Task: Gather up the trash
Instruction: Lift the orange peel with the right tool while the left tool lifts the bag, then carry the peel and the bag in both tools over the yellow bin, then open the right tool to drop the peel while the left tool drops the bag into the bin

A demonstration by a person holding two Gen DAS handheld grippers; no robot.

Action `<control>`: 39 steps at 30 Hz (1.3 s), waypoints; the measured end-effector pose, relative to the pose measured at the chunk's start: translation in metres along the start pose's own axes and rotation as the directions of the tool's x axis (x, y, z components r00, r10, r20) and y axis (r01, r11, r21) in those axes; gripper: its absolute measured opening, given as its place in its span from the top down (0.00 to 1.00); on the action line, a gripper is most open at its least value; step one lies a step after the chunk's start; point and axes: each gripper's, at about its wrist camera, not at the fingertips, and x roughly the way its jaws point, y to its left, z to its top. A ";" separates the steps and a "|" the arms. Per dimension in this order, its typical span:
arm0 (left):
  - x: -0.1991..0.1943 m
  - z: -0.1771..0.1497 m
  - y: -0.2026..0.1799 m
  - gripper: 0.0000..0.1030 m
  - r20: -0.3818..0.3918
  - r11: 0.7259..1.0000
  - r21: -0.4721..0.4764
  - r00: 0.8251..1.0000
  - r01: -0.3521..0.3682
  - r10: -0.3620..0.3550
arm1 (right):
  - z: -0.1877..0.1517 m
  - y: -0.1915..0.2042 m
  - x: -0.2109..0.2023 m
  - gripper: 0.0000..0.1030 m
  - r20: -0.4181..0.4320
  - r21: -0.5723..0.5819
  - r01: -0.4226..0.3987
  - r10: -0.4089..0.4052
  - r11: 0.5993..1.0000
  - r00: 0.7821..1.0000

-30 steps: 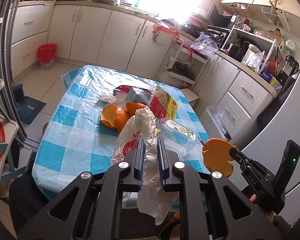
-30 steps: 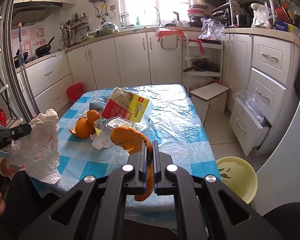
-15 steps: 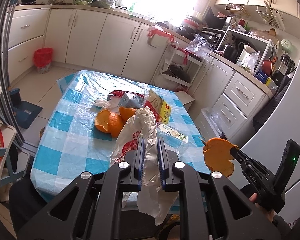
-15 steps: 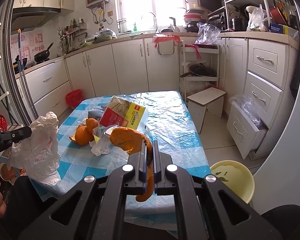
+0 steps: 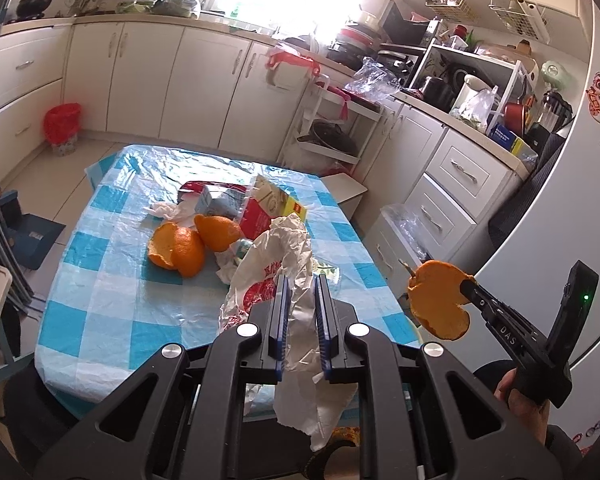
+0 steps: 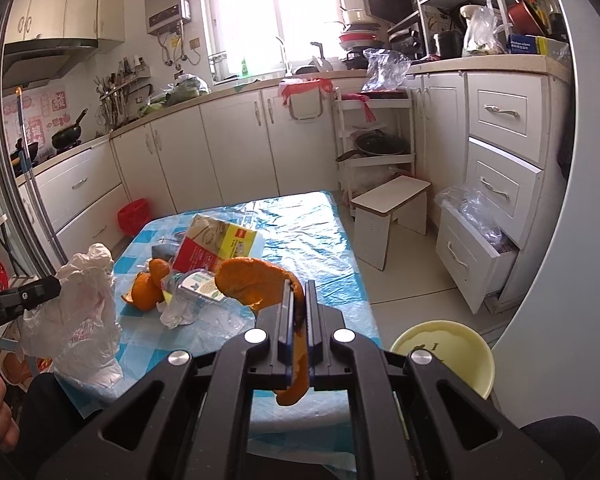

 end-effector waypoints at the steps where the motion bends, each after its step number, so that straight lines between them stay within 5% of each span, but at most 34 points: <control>1: 0.002 0.001 -0.005 0.88 -0.003 1.000 0.005 1.000 0.015 -0.015 | 0.002 -0.008 -0.001 0.95 0.004 0.011 0.018 -0.018 1.000 1.000; 8: 0.026 0.010 -0.060 0.88 -0.031 0.989 0.068 0.991 0.132 -0.130 | 0.015 -0.069 -0.003 0.94 -0.007 0.096 0.143 -0.143 0.985 0.990; 13: 0.056 0.015 -0.107 0.88 -0.072 0.971 0.101 0.975 0.216 -0.210 | 0.014 -0.104 0.020 0.94 -0.106 0.152 0.209 -0.194 0.966 0.975; 26: 0.152 0.011 -0.204 0.88 -0.189 0.931 0.130 0.931 0.340 -0.313 | -0.003 -0.173 0.090 0.90 -0.323 0.342 0.262 -0.149 0.902 0.935; 28: 0.171 0.005 -0.212 0.88 -0.211 0.930 0.120 0.924 0.347 -0.318 | -0.003 -0.184 0.090 0.68 -0.312 0.388 0.272 -0.152 0.880 0.938; 34: 0.230 -0.018 -0.230 0.88 -0.297 0.935 0.091 0.905 0.344 -0.304 | 0.012 -0.192 0.058 0.61 -0.147 0.448 0.236 -0.189 0.862 0.971; 39: 0.280 -0.043 -0.248 0.87 -0.364 0.942 0.077 0.889 0.328 -0.279 | 0.026 -0.182 0.027 0.49 0.009 0.407 0.234 -0.260 0.883 0.966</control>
